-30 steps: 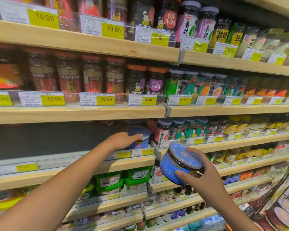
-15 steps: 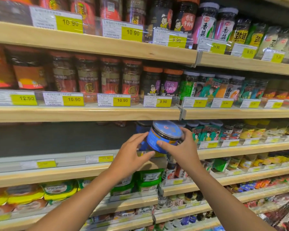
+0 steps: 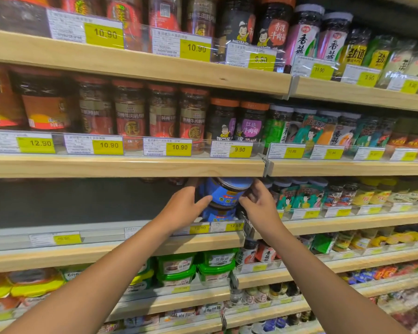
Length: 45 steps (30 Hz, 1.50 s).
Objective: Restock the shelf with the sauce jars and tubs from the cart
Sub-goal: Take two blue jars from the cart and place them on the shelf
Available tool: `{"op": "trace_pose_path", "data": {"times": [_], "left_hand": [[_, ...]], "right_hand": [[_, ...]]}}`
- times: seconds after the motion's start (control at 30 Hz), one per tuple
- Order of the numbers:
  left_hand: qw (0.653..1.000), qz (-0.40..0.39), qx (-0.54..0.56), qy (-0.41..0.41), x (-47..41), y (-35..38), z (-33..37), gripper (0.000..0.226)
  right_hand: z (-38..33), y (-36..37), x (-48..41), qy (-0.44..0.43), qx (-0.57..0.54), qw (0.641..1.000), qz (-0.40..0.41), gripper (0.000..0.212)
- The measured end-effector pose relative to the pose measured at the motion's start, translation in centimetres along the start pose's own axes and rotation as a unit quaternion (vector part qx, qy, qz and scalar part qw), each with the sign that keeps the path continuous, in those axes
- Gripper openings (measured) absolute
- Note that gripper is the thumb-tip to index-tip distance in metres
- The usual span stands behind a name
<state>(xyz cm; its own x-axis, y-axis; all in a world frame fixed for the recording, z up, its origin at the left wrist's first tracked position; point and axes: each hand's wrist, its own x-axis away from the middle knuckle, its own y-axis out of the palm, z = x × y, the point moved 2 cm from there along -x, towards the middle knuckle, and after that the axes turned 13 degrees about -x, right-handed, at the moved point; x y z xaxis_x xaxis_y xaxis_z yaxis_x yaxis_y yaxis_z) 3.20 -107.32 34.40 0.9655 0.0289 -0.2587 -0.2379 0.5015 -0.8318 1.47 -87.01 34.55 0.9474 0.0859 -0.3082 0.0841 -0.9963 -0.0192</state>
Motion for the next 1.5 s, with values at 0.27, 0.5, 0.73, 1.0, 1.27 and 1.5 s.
{"op": "trace_pose_path", "data": {"times": [0.27,0.5,0.73,1.0,1.27,1.5], "left_hand": [[0.998,-0.015,0.049,-0.036,-2.4,1.1,-0.6,0.053],[0.996,0.001,0.085,-0.037,-3.0,2.6,-1.3,0.058],[0.992,0.018,0.119,-0.023,-3.5,3.5,-1.9,0.05],[0.995,0.007,0.103,-0.017,-2.5,2.8,-0.3,0.047],[0.999,0.022,-0.015,-0.026,-0.4,2.2,0.1,0.033],[0.974,0.114,-0.177,0.082,3.5,4.5,2.2,0.074]], "right_hand": [[0.7,0.7,-2.6,0.016,0.065,0.995,0.068,0.03],[2.0,1.5,-2.9,0.007,0.079,0.996,0.042,0.049],[2.5,1.9,-2.7,-0.02,0.101,0.994,0.039,0.057],[1.2,0.7,-1.8,-0.027,0.088,0.995,0.034,0.058],[3.0,0.9,-0.5,0.012,0.039,0.999,0.01,0.062],[1.2,-3.7,3.9,-0.109,0.239,0.965,-0.001,0.055]]}}
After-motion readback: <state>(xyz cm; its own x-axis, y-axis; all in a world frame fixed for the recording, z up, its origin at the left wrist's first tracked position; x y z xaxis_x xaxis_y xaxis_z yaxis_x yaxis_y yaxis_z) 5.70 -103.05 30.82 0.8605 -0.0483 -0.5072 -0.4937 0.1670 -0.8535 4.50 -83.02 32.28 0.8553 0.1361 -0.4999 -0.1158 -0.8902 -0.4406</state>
